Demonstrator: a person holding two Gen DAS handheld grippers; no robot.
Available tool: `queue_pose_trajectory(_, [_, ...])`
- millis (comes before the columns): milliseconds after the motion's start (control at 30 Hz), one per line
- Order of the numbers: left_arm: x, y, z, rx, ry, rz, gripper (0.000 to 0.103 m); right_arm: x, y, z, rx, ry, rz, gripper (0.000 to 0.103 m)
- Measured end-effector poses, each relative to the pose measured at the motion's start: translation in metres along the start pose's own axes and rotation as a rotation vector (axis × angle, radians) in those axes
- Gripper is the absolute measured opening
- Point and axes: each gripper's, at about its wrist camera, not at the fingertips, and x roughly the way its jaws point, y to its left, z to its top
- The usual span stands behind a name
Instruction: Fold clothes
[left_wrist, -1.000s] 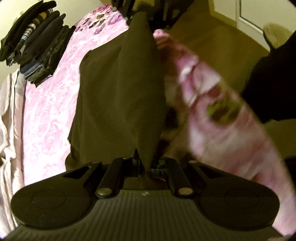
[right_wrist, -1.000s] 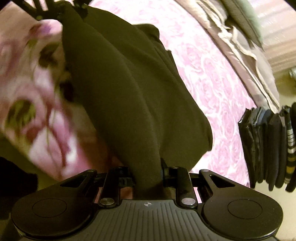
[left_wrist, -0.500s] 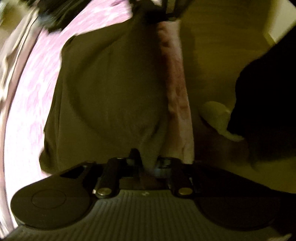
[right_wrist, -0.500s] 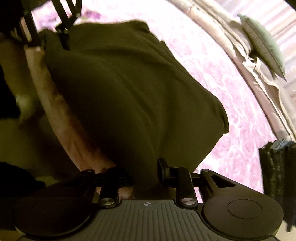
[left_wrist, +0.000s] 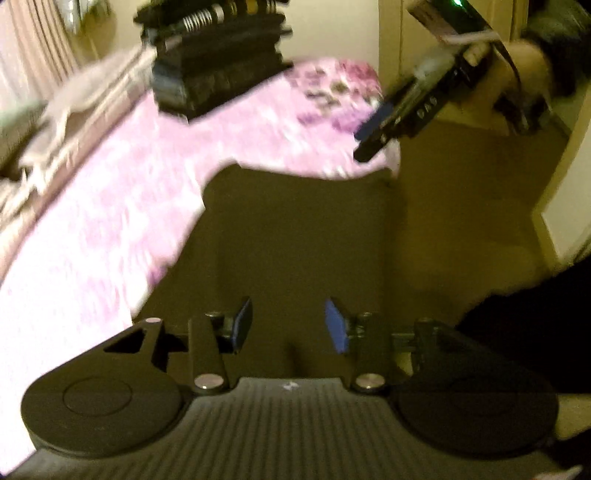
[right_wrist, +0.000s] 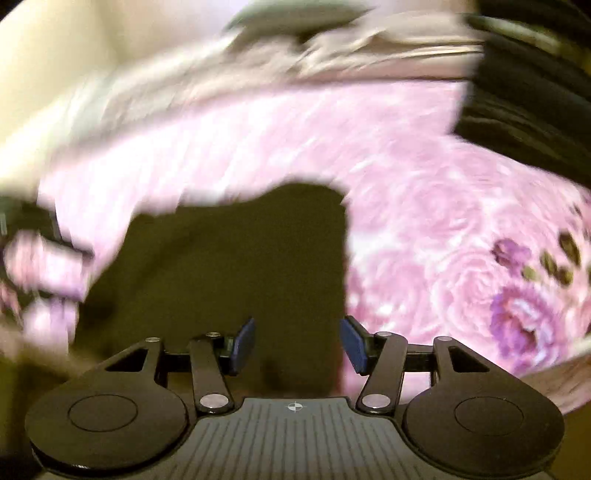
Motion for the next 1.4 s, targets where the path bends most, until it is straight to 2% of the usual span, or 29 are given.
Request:
queue_pose_trajectory(67, [0.032, 0.012, 0.01, 0.028, -0.037, 0.022, 0.039, 0.016, -0.012, -0.007, 0.103, -0.071, 0.014, 0.055])
queue_pose_trajectory(133, [0.066, 0.024, 0.022, 0.061, -0.009, 0.073, 0.037, 0.035, -0.021, -0.016, 0.156, -0.108, 0.033, 0.055])
queue_pose_trajectory(200, [0.092, 0.037, 0.034, 0.072, -0.025, 0.105, 0.034, 0.055, -0.028, -0.022, 0.159, -0.076, 0.05, 0.055])
queue_pose_trajectory(300, [0.114, 0.05, 0.048, 0.083, -0.039, 0.081, 0.034, 0.063, -0.035, -0.033, 0.116, -0.038, 0.049, 0.055])
queue_pose_trajectory(433, [0.125, 0.054, 0.055, 0.075, -0.013, 0.072, 0.036, 0.058, -0.039, -0.04, 0.048, -0.038, 0.055, 0.055])
queue_pose_trajectory(500, [0.126, 0.051, 0.055, 0.085, -0.009, 0.097, 0.036, 0.056, -0.038, -0.047, 0.017, -0.047, 0.053, 0.055])
queue_pose_trajectory(633, [0.118, 0.05, 0.065, -0.005, -0.015, 0.09, 0.036, 0.052, -0.039, -0.06, 0.011, -0.079, 0.047, 0.055])
queue_pose_trajectory(767, [0.121, 0.051, 0.09, 0.002, -0.001, 0.091, 0.036, 0.049, -0.04, -0.073, 0.005, -0.11, 0.041, 0.055])
queue_pose_trajectory(933, [0.152, 0.07, 0.13, -0.008, 0.042, 0.079, 0.035, 0.047, -0.034, -0.078, -0.029, -0.127, 0.019, 0.055])
queue_pose_trajectory(1067, [0.187, 0.086, 0.15, -0.044, 0.111, -0.017, 0.034, 0.048, -0.036, -0.08, -0.04, -0.136, 0.027, 0.055])
queue_pose_trajectory(1100, [0.196, 0.09, 0.155, -0.052, 0.129, -0.041, 0.032, 0.048, -0.037, -0.08, -0.043, -0.139, 0.031, 0.055])
queue_pose_trajectory(1133, [0.203, 0.091, 0.158, -0.054, 0.151, -0.069, 0.024, 0.048, -0.037, -0.081, -0.045, -0.141, 0.033, 0.055])
queue_pose_trajectory(1167, [0.211, 0.093, 0.16, -0.052, 0.185, -0.112, 0.008, 0.048, -0.038, -0.081, -0.047, -0.144, 0.036, 0.055])
queue_pose_trajectory(1200, [0.216, 0.093, 0.16, -0.041, 0.201, -0.127, 0.001, 0.048, -0.038, -0.082, -0.049, -0.147, 0.037, 0.055])
queue_pose_trajectory(1233, [0.216, 0.094, 0.159, -0.039, 0.198, -0.119, 0.002, 0.048, -0.038, -0.082, -0.051, -0.15, 0.037, 0.055])
queue_pose_trajectory(1400, [0.212, 0.117, 0.144, -0.198, 0.145, -0.073, 0.002, 0.049, -0.039, -0.084, -0.059, -0.164, 0.04, 0.055])
